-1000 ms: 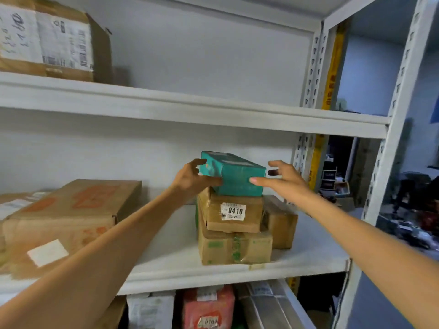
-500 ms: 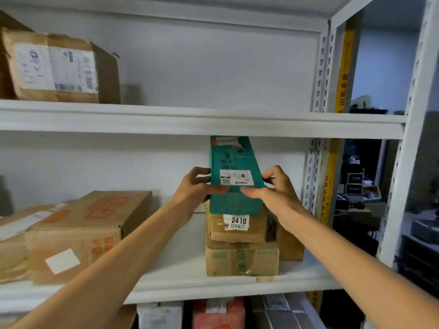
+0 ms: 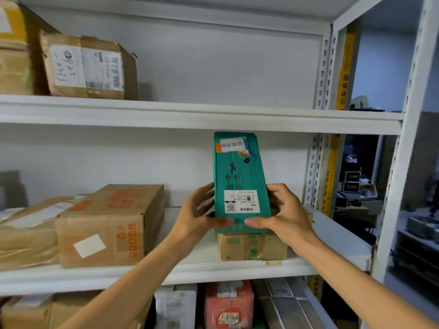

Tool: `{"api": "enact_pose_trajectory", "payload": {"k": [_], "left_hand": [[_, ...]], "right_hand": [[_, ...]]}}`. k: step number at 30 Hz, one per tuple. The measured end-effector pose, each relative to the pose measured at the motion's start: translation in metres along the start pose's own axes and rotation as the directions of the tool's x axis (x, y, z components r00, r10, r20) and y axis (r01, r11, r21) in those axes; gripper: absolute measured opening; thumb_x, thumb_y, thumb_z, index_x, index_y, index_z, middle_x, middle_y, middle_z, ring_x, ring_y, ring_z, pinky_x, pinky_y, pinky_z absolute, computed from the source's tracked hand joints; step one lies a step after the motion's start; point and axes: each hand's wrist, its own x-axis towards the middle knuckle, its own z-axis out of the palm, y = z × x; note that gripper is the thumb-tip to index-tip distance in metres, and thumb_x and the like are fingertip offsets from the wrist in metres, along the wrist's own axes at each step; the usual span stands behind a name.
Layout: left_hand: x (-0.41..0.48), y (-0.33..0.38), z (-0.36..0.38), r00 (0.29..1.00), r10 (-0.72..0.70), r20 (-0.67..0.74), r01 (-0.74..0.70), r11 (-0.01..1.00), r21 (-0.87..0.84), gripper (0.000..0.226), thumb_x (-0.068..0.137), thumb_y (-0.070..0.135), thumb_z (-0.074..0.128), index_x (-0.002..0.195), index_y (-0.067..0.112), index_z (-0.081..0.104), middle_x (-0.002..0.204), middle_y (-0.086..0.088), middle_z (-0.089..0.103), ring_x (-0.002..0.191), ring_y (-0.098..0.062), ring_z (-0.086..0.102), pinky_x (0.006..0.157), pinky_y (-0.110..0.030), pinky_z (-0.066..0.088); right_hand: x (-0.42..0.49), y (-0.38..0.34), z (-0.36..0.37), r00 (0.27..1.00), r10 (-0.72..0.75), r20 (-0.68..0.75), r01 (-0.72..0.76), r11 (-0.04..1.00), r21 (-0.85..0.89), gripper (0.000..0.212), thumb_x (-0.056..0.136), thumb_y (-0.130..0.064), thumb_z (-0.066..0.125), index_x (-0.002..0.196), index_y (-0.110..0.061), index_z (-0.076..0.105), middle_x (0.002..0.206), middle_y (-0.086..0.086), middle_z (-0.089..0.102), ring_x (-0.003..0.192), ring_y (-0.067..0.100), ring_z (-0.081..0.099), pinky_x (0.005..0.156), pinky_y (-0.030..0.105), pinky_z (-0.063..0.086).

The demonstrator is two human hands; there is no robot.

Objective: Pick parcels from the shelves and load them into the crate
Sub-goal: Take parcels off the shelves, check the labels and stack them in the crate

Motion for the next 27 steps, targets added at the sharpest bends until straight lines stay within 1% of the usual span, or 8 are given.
{"api": "enact_pose_trajectory", "payload": {"k": [5, 9, 13, 16, 17, 20, 24, 27], "left_hand": [[-0.022, -0.016, -0.006, 1.000, -0.011, 0.014, 0.010, 1.000, 0.002, 0.095, 0.053, -0.010, 0.087, 0.137, 0.020, 0.051, 0.130, 0.000, 0.063, 0.124, -0.023, 0.056, 0.093, -0.051, 0.053], [-0.028, -0.023, 0.000, 0.999, -0.021, 0.047, 0.019, 0.999, 0.041, 0.096, 0.051, 0.000, 0.085, 0.137, 0.023, 0.050, 0.129, 0.006, 0.064, 0.124, -0.016, 0.056, 0.099, -0.049, 0.050], [-0.027, -0.032, 0.024, 0.989, -0.016, 0.150, 0.011, 0.999, 0.035, 0.099, 0.054, -0.005, 0.084, 0.142, 0.019, 0.045, 0.132, 0.001, 0.062, 0.125, -0.018, 0.056, 0.101, -0.048, 0.049], [-0.026, -0.047, 0.044, 0.970, -0.003, 0.243, 0.008, 1.000, -0.020, 0.097, 0.058, -0.018, 0.081, 0.143, 0.012, 0.043, 0.134, -0.009, 0.059, 0.125, -0.024, 0.056, 0.100, -0.045, 0.050], [-0.025, -0.053, 0.051, 0.957, 0.001, 0.291, 0.007, 1.000, -0.028, 0.096, 0.059, -0.017, 0.080, 0.142, 0.012, 0.043, 0.134, -0.008, 0.059, 0.125, -0.022, 0.056, 0.097, -0.040, 0.052], [-0.030, -0.072, 0.073, 0.887, 0.032, 0.460, -0.012, 0.999, -0.046, 0.096, 0.058, -0.010, 0.084, 0.141, 0.020, 0.045, 0.136, 0.002, 0.058, 0.123, -0.010, 0.056, 0.096, -0.031, 0.052], [-0.071, -0.096, 0.108, 0.732, 0.059, 0.678, 0.032, 0.992, -0.121, 0.091, 0.058, -0.014, 0.082, 0.133, 0.025, 0.049, 0.134, 0.007, 0.058, 0.117, 0.000, 0.058, 0.084, -0.019, 0.053], [-0.118, -0.108, 0.130, 0.588, 0.063, 0.806, 0.093, 0.985, -0.145, 0.090, 0.058, -0.016, 0.081, 0.132, 0.024, 0.048, 0.128, 0.013, 0.060, 0.117, -0.001, 0.057, 0.084, -0.018, 0.052]], "right_hand": [[-0.021, 0.003, 0.007, 1.000, 0.014, 0.025, -0.013, 0.999, -0.051, 0.098, 0.048, -0.013, 0.096, 0.130, -0.029, 0.045, 0.129, -0.011, 0.056, 0.125, 0.013, 0.047, 0.106, 0.039, 0.042], [-0.043, 0.017, 0.006, 1.000, 0.001, 0.009, -0.001, 1.000, -0.018, 0.100, 0.050, -0.008, 0.095, 0.129, -0.039, 0.043, 0.123, -0.026, 0.054, 0.125, 0.003, 0.045, 0.090, 0.011, 0.042], [-0.062, 0.021, -0.015, 0.997, 0.033, -0.070, -0.034, 0.999, -0.009, 0.101, 0.051, 0.000, 0.093, 0.134, -0.031, 0.044, 0.126, -0.014, 0.057, 0.127, 0.011, 0.047, 0.106, 0.039, 0.043], [-0.086, 0.022, -0.031, 0.987, 0.054, -0.151, -0.064, 0.996, -0.064, 0.105, 0.053, -0.001, 0.092, 0.134, -0.041, 0.038, 0.127, -0.026, 0.052, 0.127, 0.003, 0.045, 0.100, 0.021, 0.044], [-0.098, 0.022, -0.036, 0.979, 0.067, -0.193, -0.085, 0.992, -0.089, 0.108, 0.054, -0.002, 0.092, 0.139, -0.039, 0.037, 0.132, -0.024, 0.051, 0.130, 0.004, 0.043, 0.103, 0.022, 0.042], [-0.145, 0.024, -0.046, 0.932, 0.106, -0.348, -0.159, 0.979, -0.127, 0.113, 0.055, 0.002, 0.091, 0.148, -0.027, 0.034, 0.140, -0.012, 0.051, 0.131, 0.009, 0.045, 0.108, 0.041, 0.041], [-0.232, 0.016, -0.044, 0.808, 0.160, -0.566, -0.309, 0.935, -0.177, 0.111, 0.056, 0.002, 0.090, 0.148, -0.022, 0.033, 0.132, -0.012, 0.056, 0.117, 0.000, 0.053, 0.088, 0.019, 0.051], [-0.305, 0.001, -0.029, 0.694, 0.186, -0.696, -0.403, 0.901, -0.160, 0.104, 0.061, -0.002, 0.089, 0.147, -0.021, 0.033, 0.129, -0.021, 0.055, 0.119, 0.001, 0.053, 0.082, 0.018, 0.053]]}}
